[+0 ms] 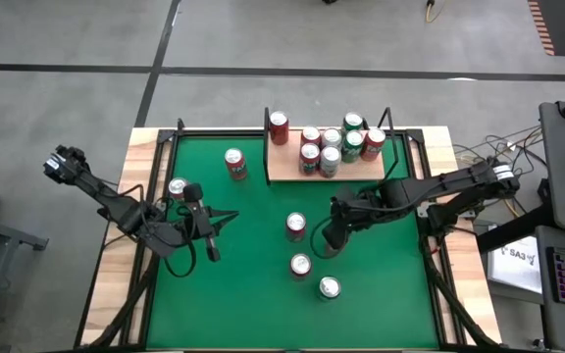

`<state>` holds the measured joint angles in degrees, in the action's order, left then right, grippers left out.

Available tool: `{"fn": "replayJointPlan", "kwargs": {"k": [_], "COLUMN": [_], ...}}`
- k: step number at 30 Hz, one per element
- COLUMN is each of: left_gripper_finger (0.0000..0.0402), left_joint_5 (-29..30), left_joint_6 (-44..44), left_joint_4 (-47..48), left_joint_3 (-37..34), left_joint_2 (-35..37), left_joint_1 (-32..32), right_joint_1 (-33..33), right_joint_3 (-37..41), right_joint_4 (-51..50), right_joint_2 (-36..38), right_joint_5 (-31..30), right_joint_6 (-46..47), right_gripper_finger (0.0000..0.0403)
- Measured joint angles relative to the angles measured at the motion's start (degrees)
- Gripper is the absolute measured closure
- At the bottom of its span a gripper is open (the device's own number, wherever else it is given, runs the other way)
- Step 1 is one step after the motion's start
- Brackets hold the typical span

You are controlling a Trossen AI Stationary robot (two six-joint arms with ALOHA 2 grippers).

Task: Place canned beverage on shelf
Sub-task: Put the red soda can on the shelf aligned with the other red soda can

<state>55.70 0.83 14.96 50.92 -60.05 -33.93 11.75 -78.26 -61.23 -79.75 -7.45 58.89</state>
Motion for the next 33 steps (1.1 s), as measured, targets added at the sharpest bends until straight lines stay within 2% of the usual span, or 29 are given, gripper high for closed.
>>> {"fn": "replayJointPlan", "kwargs": {"k": [6,11,17,27,33], "left_gripper_finger": [0.04,0.04,0.04,0.04,0.04], "left_joint_5": [-0.2,-0.2,-0.2,-0.2,-0.2], "left_joint_6": [0.3,1.2,1.7,3.3,5.2], "left_joint_4": [0.0,-0.1,-0.2,-0.1,-0.1], "left_joint_3": [0.0,0.0,0.0,0.0,0.0], "left_joint_2": [0.0,0.0,0.0,0.0,0.0], "left_joint_1": [0.0,0.0,0.0,0.0,0.0], "right_joint_1": [0.0,0.0,0.0,0.0,0.0], "right_joint_3": [0.0,0.0,0.0,0.0,0.0], "right_joint_4": [-4.6,-3.9,-3.9,-3.8,-3.7], "right_joint_2": [-1.7,-2.8,-6.1,-12.1,-15.3], "right_joint_5": [1.6,2.0,2.3,7.4,7.5], "right_joint_6": [5.6,8.8,9.1,9.6,8.6], "right_gripper_finger": [0.0093,0.0041,0.0035,0.0035,0.0035]}}
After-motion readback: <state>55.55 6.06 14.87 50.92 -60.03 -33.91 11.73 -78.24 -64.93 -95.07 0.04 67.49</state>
